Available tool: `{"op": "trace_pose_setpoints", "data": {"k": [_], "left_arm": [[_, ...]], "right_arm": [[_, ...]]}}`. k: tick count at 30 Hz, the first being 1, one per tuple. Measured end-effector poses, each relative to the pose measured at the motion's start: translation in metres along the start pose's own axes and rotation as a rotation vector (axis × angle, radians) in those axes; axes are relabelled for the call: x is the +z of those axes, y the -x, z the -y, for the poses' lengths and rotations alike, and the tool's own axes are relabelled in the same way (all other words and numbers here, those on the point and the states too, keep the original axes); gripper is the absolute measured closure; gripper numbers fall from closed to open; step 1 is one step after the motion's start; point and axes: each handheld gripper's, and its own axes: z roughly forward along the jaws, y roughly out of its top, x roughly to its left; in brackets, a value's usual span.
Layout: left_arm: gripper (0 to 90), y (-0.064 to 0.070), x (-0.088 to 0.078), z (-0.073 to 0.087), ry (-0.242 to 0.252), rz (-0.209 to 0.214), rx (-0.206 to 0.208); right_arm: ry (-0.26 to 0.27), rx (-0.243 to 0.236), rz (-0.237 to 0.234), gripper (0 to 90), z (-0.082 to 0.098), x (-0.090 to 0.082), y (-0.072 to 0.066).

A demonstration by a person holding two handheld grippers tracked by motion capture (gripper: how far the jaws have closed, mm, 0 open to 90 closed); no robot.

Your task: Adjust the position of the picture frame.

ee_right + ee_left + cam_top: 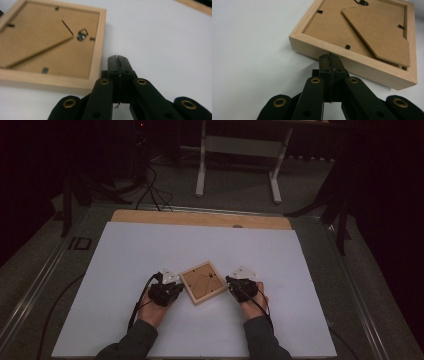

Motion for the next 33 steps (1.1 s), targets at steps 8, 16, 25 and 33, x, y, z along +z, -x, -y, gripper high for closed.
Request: {"op": "trace_pose_setpoints", "data": {"k": [8, 16, 25, 33], "left_arm": [[89.7, 0.009, 0.0, 0.003, -0.014, -0.002, 0.028], [89.8, 0.022, -0.005, 0.011, -0.034, 0.002, 0.019], [89.7, 0.029, -0.015, 0.02, -0.057, 0.008, 0.005], [89.7, 0.027, -0.022, 0.026, -0.056, -0.024, -0.038]], "right_arm": [[-0.033, -0.006, -0.072, 89.9, 0.004, -0.001, -0.001], [-0.04, 0.011, -0.099, 90.0, 0.009, -0.007, -0.005], [-0.05, 0.012, -0.147, 89.9, 0.012, -0.013, -0.012], [-0.056, 0.004, -0.161, 90.0, 0.013, -0.018, -0.025]]}}
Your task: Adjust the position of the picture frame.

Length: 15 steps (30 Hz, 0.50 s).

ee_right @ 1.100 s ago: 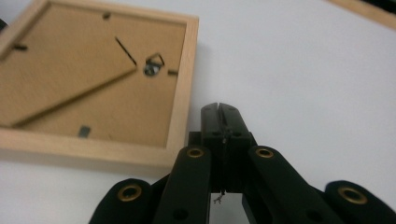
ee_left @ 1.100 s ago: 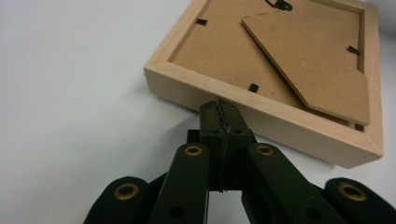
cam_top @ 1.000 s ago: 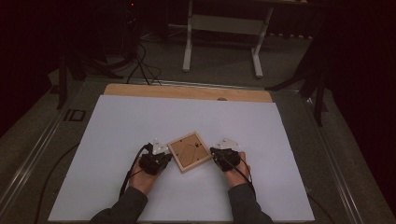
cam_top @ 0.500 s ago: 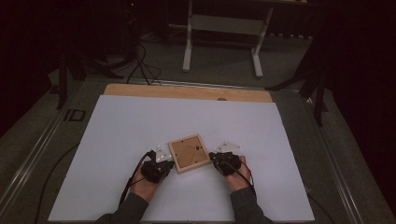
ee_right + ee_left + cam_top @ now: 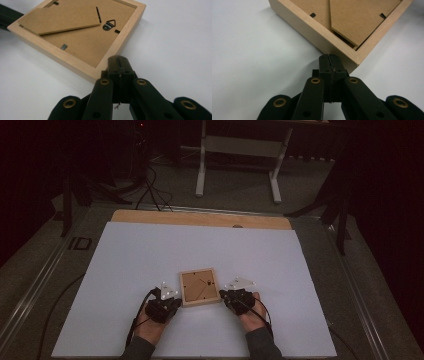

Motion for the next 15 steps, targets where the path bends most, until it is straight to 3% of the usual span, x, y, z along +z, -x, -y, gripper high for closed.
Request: {"op": "trace_pose_setpoints", "data": {"k": [8, 12, 15], "left_arm": [[89.8, -0.01, 0.006, -0.007, 0.01, -0.052, -0.037], [89.9, -0.02, 0.013, -0.011, 0.027, -0.039, -0.086], [89.9, -0.021, 0.016, -0.018, 0.014, -0.066, -0.064]], "right_arm": [[0.007, 0.018, -0.014, 90.0, -0.001, 0.002, -0.003], [0.014, 0.024, -0.006, 90.0, -0.004, 0.007, -0.001], [0.022, 0.035, -0.002, 90.0, -0.006, 0.01, 0.001]]}}
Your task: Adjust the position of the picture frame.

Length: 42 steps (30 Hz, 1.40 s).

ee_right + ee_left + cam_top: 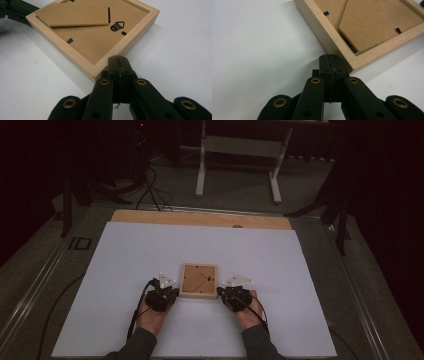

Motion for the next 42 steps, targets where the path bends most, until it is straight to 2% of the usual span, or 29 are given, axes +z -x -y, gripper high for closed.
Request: {"op": "trace_pose_setpoints", "data": {"k": [3, 9, 12, 16, 23, 34, 37, 40, 42], "left_arm": [[89.9, -0.002, 0.004, -0.002, 0.011, 0.006, -0.018], [90.0, 0.004, 0.005, -0.002, 0.015, 0.012, -0.002], [89.9, 0.006, 0.006, -0.003, 0.018, 0.018, 0.004], [89.9, 0.004, 0.006, -0.002, 0.021, 0.031, -0.006], [89.8, 0.0, 0.006, -0.002, 0.026, 0.019, -0.008], [89.5, -0.004, 0.006, -0.002, 0.032, 0.021, -0.018], [85.8, -0.006, 0.005, -0.001, 0.032, 0.02, -0.017], [82.8, -0.009, 0.003, -0.001, 0.04, 0.019, -0.013], [81.9, -0.012, 0.001, -0.001, 0.049, 0.017, -0.028]], "right_arm": [[0.011, 0.028, 0.002, 90.0, -0.001, 0.003, 0.003], [0.015, 0.033, 0.01, 90.0, -0.001, 0.004, 0.01], [0.013, 0.05, 0.008, 90.0, -0.001, 0.003, 0.015], [0.013, 0.051, 0.006, 90.0, -0.001, 0.003, 0.015], [0.019, 0.061, -0.014, 90.0, -0.002, 0.005, 0.016], [0.026, 0.039, -0.025, 89.8, -0.003, 0.007, 0.014], [0.027, 0.035, -0.023, 89.5, -0.002, 0.007, 0.014], [0.036, 0.018, 0.002, 89.3, -0.002, 0.006, 0.012], [0.051, -0.007, 0.029, 89.4, -0.003, 0.003, 0.01]]}}
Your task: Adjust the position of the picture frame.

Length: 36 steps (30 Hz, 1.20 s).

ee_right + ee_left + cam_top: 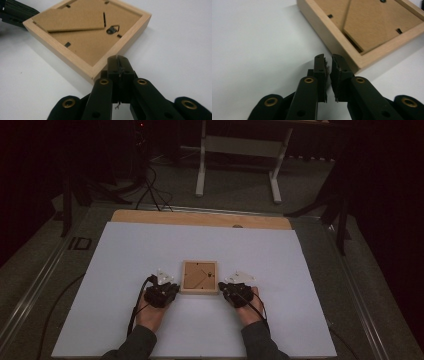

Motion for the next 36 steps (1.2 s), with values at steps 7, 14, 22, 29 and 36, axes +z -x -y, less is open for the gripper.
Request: {"op": "trace_pose_setpoints", "data": {"k": [7, 14, 22, 29, 36], "left_arm": [[71.1, -0.005, -0.012, -0.003, 0.066, 0.024, 0.006], [59.8, -0.011, -0.026, -0.01, 0.131, 0.1, 0.001], [57.9, -0.019, -0.037, -0.013, 0.135, 0.089, -0.019], [56.5, -0.01, -0.034, -0.014, 0.113, 0.092, 0.017], [55.4, -0.002, -0.036, -0.025, 0.117, 0.139, 0.075]], "right_arm": [[0.068, -0.018, -0.009, 89.4, -0.003, -0.012, 0.001], [0.058, -0.037, -0.031, 89.2, -0.003, -0.01, -0.006], [0.041, -0.077, -0.051, 89.6, -0.003, -0.008, -0.012], [0.034, -0.072, -0.065, 89.6, -0.003, -0.008, -0.01], [0.034, -0.067, -0.066, 89.6, -0.002, -0.008, -0.01]]}}
